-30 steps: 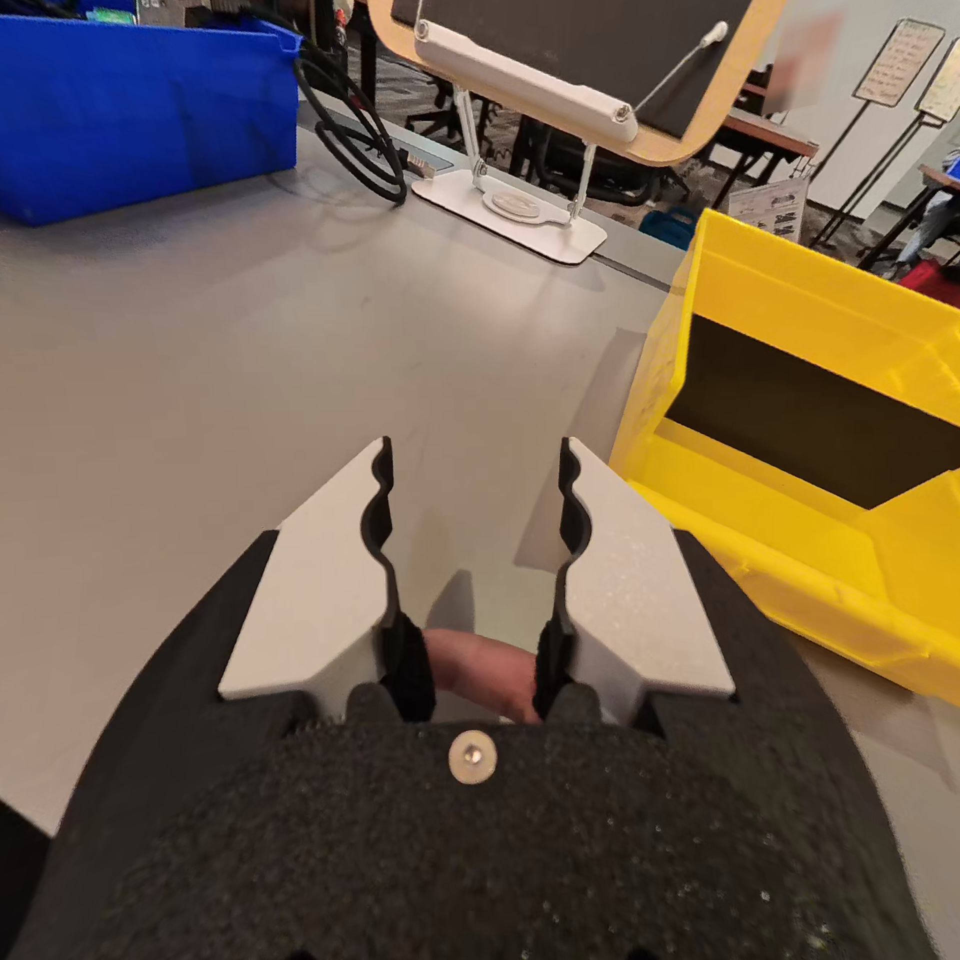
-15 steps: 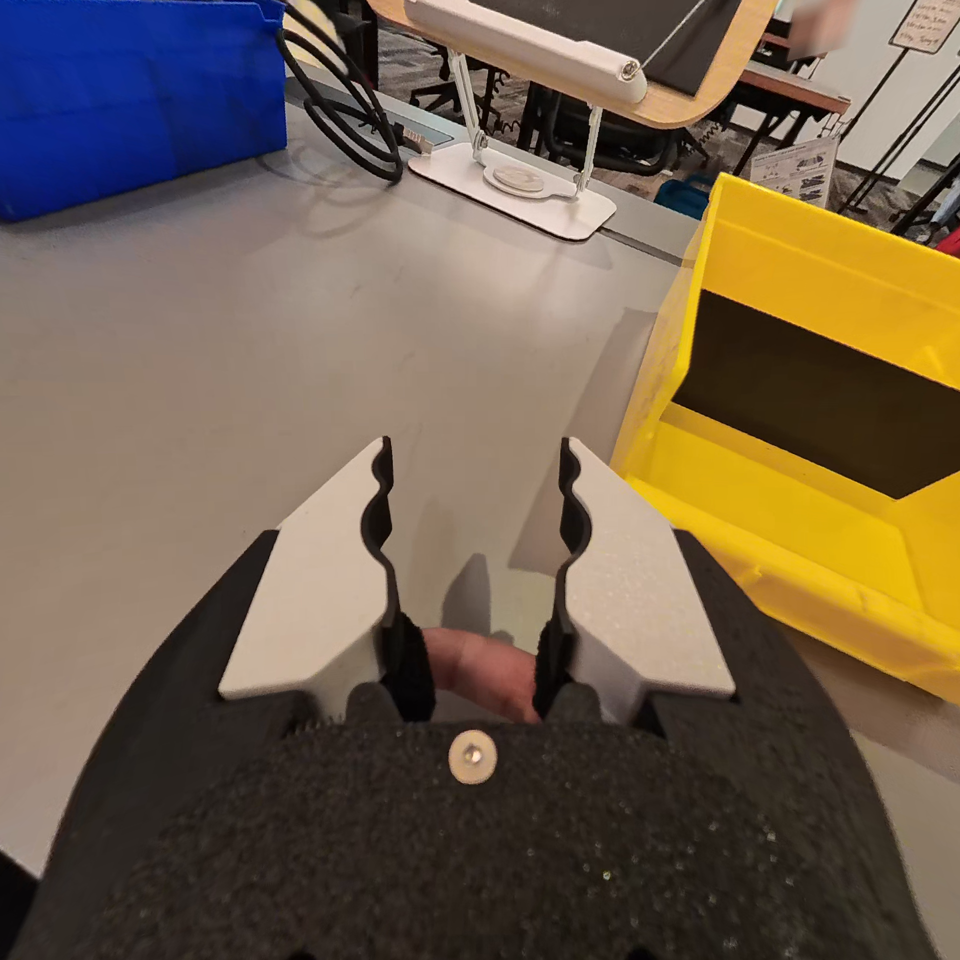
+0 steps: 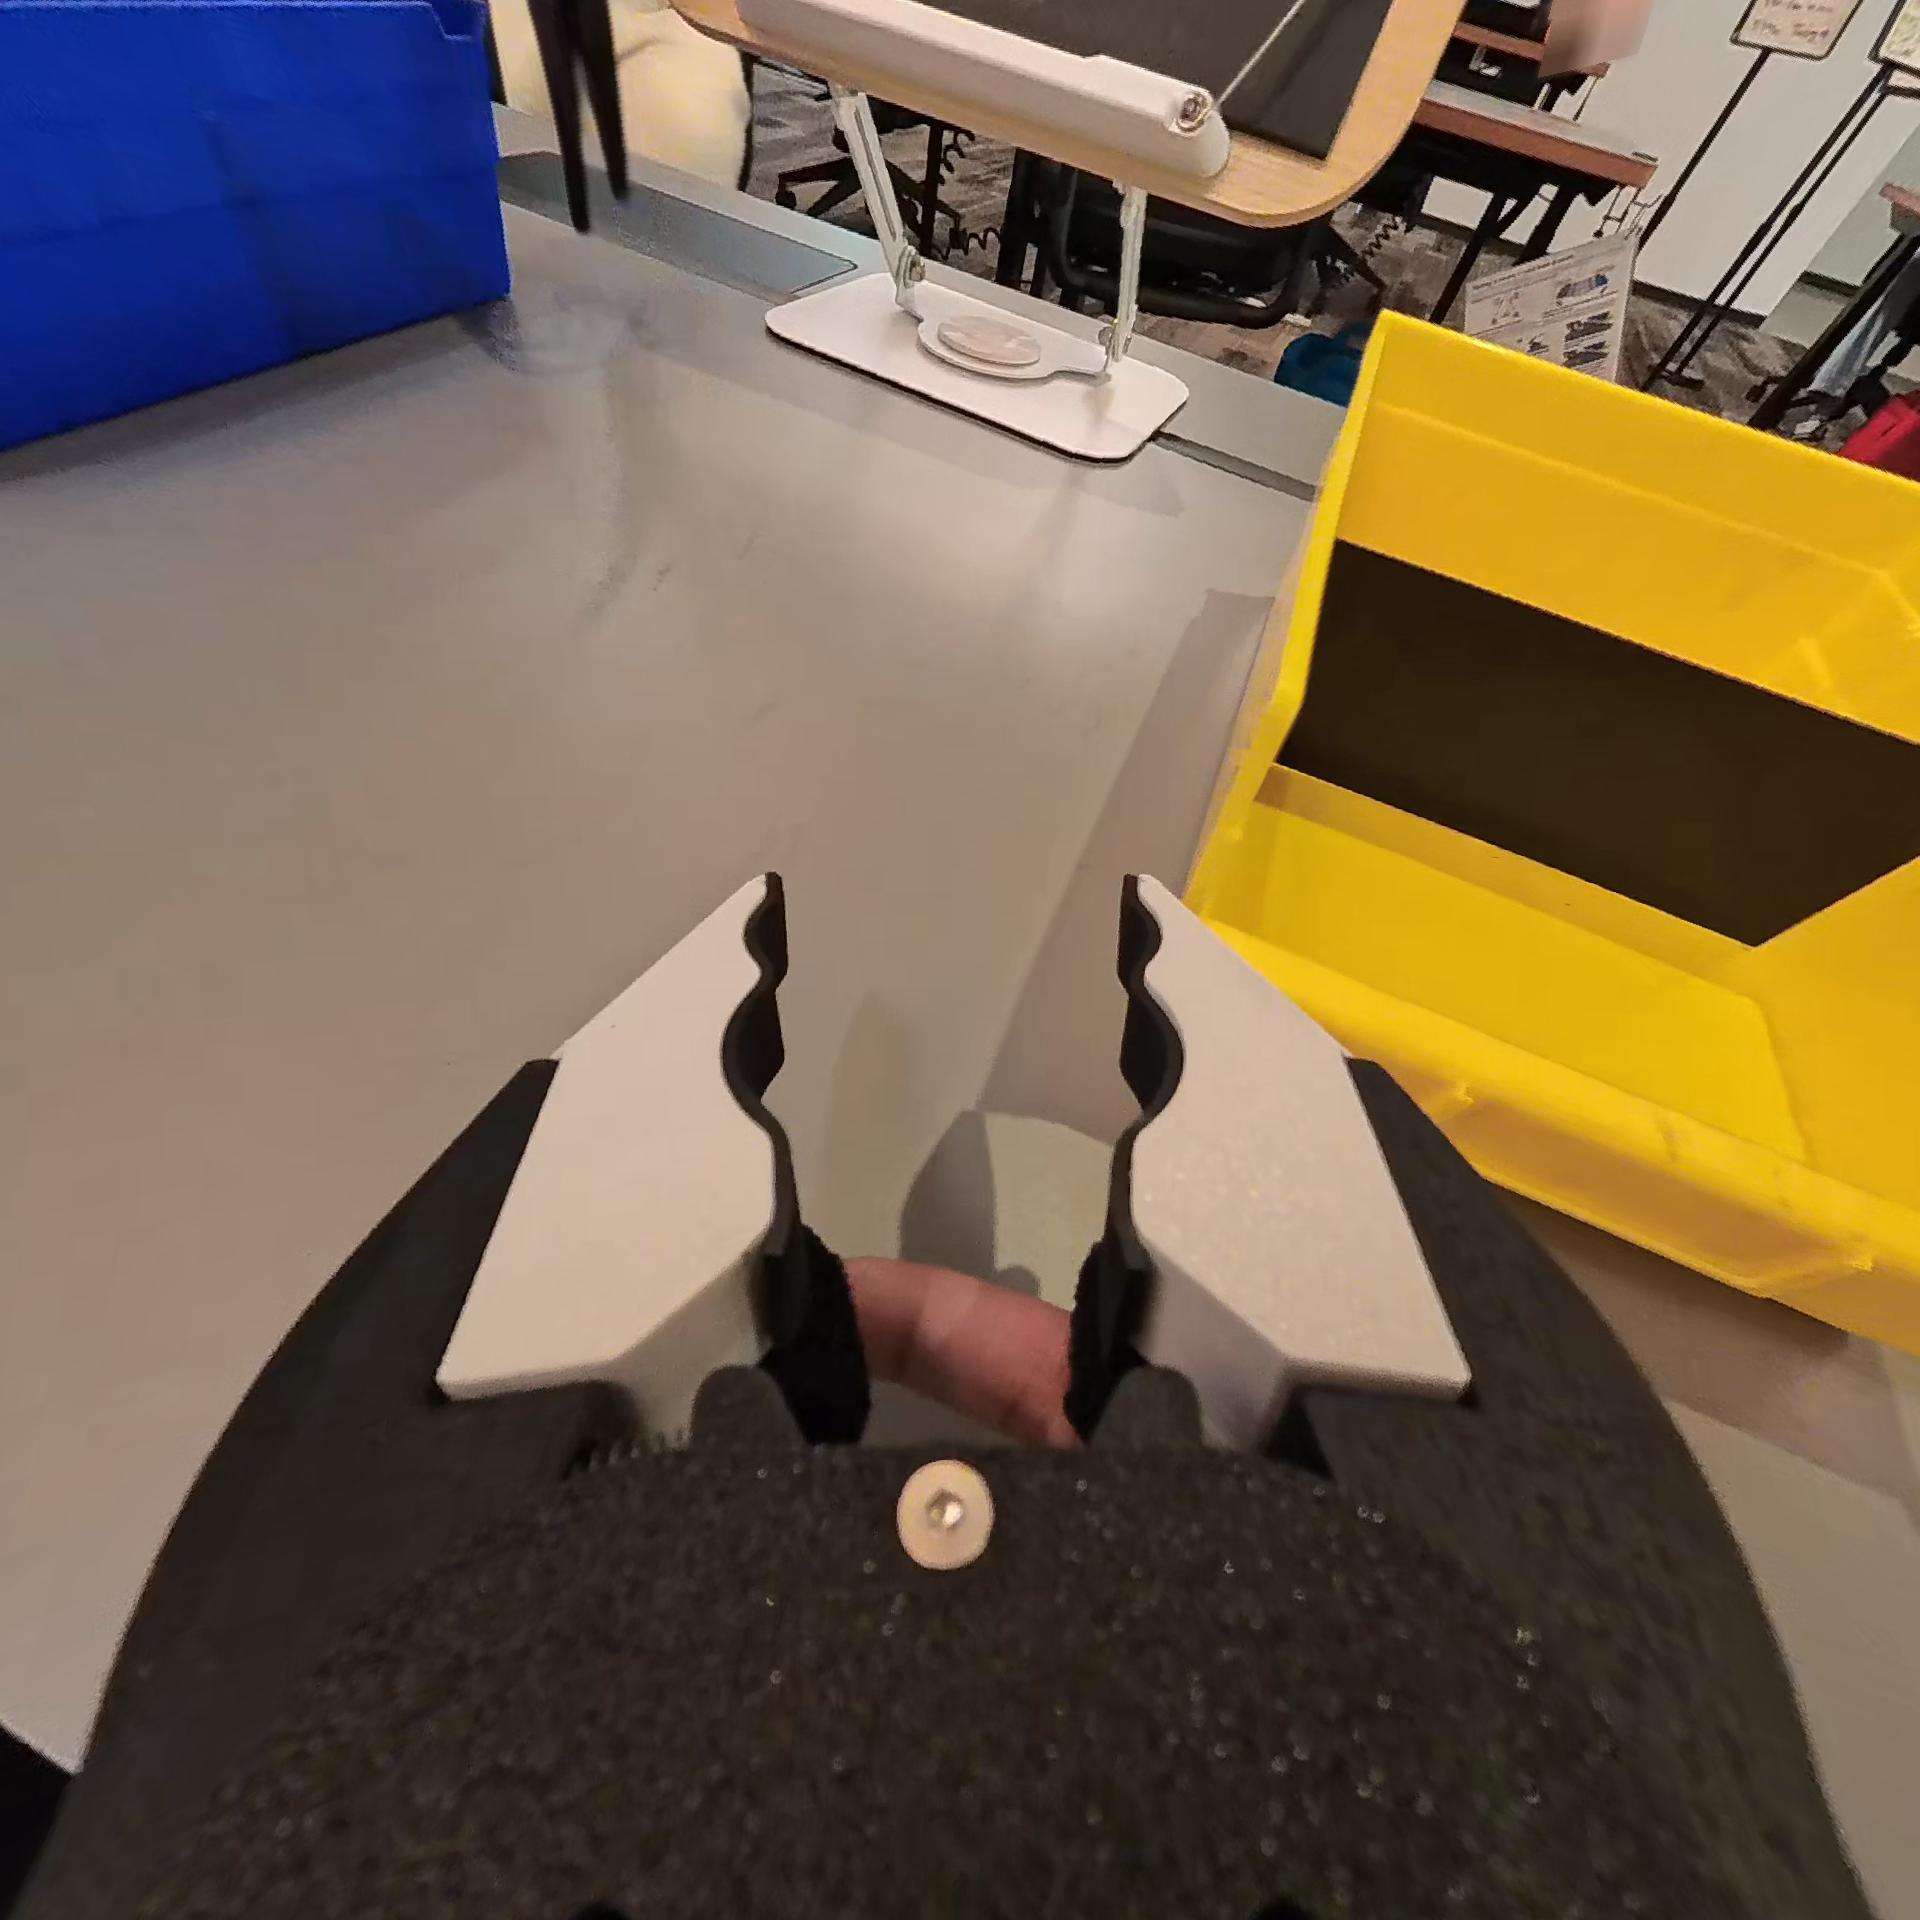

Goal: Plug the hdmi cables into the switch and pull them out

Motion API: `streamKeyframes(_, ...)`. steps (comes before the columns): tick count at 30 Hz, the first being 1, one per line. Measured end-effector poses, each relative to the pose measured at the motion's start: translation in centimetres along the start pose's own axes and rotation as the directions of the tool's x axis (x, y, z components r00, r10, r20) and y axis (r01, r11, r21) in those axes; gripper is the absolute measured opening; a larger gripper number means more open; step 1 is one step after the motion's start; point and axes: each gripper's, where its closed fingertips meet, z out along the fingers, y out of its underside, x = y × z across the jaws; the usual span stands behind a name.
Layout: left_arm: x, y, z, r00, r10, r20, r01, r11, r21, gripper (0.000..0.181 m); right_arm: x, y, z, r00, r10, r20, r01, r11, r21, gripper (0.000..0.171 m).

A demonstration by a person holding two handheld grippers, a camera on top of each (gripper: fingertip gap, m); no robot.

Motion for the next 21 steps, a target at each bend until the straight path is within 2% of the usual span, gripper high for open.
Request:
streamKeyframes(5,-7.1,2.1,-9.0,0.982,-0.095,0.163,0.075,0.989,0.125,0.023,-0.6,-0.3,-0.1,1.000,-0.026,0.003,0.026,1.000,0.011,0.064)
streamKeyframes(7,-8.5,2.3,-12.3,0.976,-0.181,0.119,0.153,0.966,0.209,0.024,-1.2,-0.7,-0.1,0.999,-0.048,0.013,0.047,0.998,0.030,0.064)
streamKeyframes(9,-8.2,1.8,-15.2,0.964,-0.265,-0.039,0.264,0.916,0.302,0.024,-2.4,-1.5,-0.3,0.996,-0.070,0.051,0.066,0.995,0.070,0.064)
streamKeyframes(11,-6.4,0.7,-17.8,0.926,-0.292,-0.240,0.364,0.859,0.360,0.023,-4.7,-2.7,-0.8,0.985,-0.057,0.163,0.037,0.992,0.121,0.064)
streamKeyframes(14,-1.8,-1.7,-22.4,0.831,-0.234,-0.506,0.476,0.770,0.426,0.023,-9.1,-7.0,-3.0,0.890,0.101,0.445,-0.222,0.948,0.229,0.063)
streamKeyframes(15,0.1,-2.6,-23.8,0.795,-0.204,-0.571,0.506,0.742,0.439,0.023,-9.5,-8.4,-3.4,0.861,0.160,0.483,-0.297,0.928,0.223,0.059)
streamKeyframes(17,4.0,-4.3,-26.2,0.735,-0.147,-0.662,0.549,0.701,0.455,0.023,-10.4,-10.8,-4.3,0.786,0.217,0.579,-0.385,0.905,0.183,0.047)
streamKeyframes(19,8.2,-6.2,-27.8,0.704,-0.094,-0.704,0.561,0.682,0.469,0.023,-11.3,-13.8,-4.8,0.697,0.289,0.656,-0.477,0.870,0.124,0.046)
streamKeyframes(21,12.3,-8.0,-28.8,0.700,-0.050,-0.713,0.548,0.677,0.491,0.023,-12.0,-16.9,-4.9,0.649,0.294,0.702,-0.502,0.859,0.105,0.046)
